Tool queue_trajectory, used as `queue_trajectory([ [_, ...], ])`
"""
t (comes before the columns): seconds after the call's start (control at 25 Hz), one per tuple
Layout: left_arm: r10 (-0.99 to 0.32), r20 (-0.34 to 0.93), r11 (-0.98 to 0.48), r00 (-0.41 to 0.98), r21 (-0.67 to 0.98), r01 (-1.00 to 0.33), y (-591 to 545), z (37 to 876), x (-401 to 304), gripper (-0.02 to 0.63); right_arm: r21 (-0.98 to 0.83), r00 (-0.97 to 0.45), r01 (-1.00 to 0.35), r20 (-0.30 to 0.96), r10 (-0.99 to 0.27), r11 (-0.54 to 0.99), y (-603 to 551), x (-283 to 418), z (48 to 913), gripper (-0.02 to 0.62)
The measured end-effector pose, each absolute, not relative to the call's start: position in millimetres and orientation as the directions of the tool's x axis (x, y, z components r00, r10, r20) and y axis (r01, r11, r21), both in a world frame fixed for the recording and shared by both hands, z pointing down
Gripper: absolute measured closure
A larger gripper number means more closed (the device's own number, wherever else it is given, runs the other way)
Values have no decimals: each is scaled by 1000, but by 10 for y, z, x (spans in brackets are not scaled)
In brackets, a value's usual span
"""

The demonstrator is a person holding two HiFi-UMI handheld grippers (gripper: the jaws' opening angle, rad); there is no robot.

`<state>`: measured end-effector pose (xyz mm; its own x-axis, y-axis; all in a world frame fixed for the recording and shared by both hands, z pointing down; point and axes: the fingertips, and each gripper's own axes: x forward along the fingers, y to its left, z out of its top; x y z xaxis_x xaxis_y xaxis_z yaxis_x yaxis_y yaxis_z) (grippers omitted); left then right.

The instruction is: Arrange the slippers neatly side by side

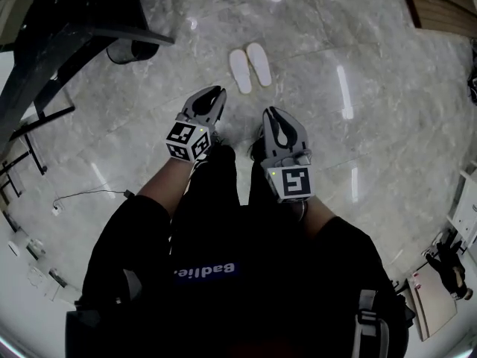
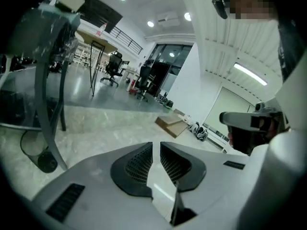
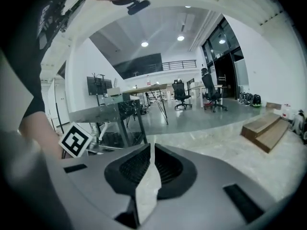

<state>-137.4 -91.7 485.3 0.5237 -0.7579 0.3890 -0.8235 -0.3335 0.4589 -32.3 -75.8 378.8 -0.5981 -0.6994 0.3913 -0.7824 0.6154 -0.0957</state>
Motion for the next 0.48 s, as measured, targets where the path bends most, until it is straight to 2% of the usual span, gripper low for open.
queue_trajectory([
  [0.12,-791,345,-360,505,405,-840,-654,4020,-1457,557,-88,-586,-786,423,-692,612,-630,-363,3298,571],
  [0.28,-812,296,-411,503,324,-852,-299,3012,-1546,558,-32,-603,-763,393,-694,645,-432,-538,2533,571],
  [0.48,-838,268,-416,476,252,-874,1,2152,-1738,558,-44,-629,-746,373,-682,664,-147,-742,1911,571],
])
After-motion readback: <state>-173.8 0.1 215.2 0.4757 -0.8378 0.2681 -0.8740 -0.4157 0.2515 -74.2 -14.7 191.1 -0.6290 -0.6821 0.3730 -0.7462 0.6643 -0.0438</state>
